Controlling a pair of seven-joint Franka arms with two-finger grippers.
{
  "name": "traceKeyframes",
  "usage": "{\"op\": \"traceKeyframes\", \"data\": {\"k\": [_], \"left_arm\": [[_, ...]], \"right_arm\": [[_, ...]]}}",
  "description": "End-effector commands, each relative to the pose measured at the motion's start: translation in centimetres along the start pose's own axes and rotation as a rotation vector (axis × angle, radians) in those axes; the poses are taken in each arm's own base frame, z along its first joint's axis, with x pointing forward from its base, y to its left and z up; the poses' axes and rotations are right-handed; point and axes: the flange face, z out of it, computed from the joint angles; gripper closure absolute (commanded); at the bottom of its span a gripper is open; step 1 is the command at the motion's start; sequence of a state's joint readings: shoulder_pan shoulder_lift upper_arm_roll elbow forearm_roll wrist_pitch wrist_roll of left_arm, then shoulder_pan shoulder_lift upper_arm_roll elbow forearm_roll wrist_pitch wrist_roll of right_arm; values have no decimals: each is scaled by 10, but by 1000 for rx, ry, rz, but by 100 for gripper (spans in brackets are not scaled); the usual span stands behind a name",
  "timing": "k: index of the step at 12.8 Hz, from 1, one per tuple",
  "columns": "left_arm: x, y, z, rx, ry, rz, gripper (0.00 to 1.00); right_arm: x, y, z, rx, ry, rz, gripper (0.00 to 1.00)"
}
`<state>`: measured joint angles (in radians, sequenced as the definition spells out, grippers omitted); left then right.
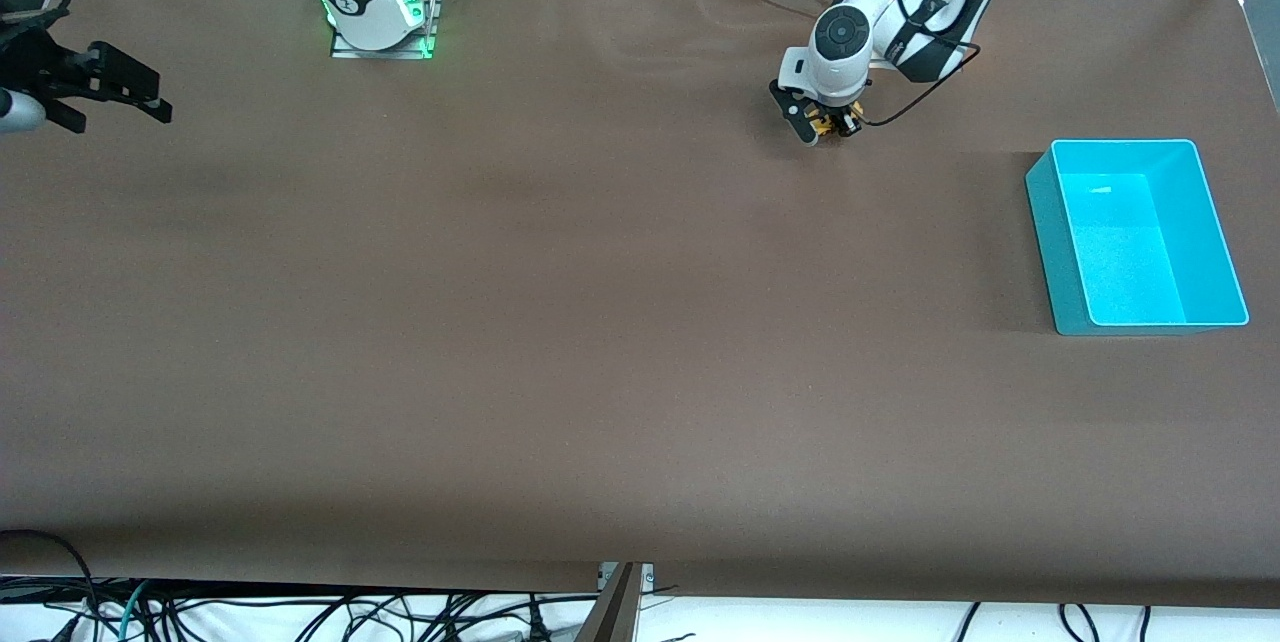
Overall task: Wind and store yellow beetle car
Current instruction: 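Grasp the yellow car with the left gripper and lift it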
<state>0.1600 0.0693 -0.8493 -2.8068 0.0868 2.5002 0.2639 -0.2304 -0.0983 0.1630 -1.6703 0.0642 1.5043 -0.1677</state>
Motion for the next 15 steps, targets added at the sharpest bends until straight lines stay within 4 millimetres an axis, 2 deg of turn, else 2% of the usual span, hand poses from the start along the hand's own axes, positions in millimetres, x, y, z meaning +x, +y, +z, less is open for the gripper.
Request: {"op": "traceKeyframes", "data": {"k": [1,4,6,8,12,14,15], "left_arm": [[-5,-15,-5,31,14,-32,87],[3,-62,-42,10,4,-93,86],[12,-95,-86,-13,-39,-103,85],[6,-136,-134,-47,-68,-108,84],[-36,-218,-209,-113,-41,-26,84],[-69,-265,-227,-85,-26,12,84],[-83,-286,-225,-86,-30,40,83]], "right_arm": [[-2,-5,-9,1,11,-7,0],[3,-6,-8,12,33,-9,0],[7,-8,-7,10,43,-15,0],[11,-7,-5,9,54,-14,0],[11,-5,-5,-5,55,1,0],[11,-2,-6,-32,60,-4,0],[12,0,-7,-53,66,-11,0]]}}
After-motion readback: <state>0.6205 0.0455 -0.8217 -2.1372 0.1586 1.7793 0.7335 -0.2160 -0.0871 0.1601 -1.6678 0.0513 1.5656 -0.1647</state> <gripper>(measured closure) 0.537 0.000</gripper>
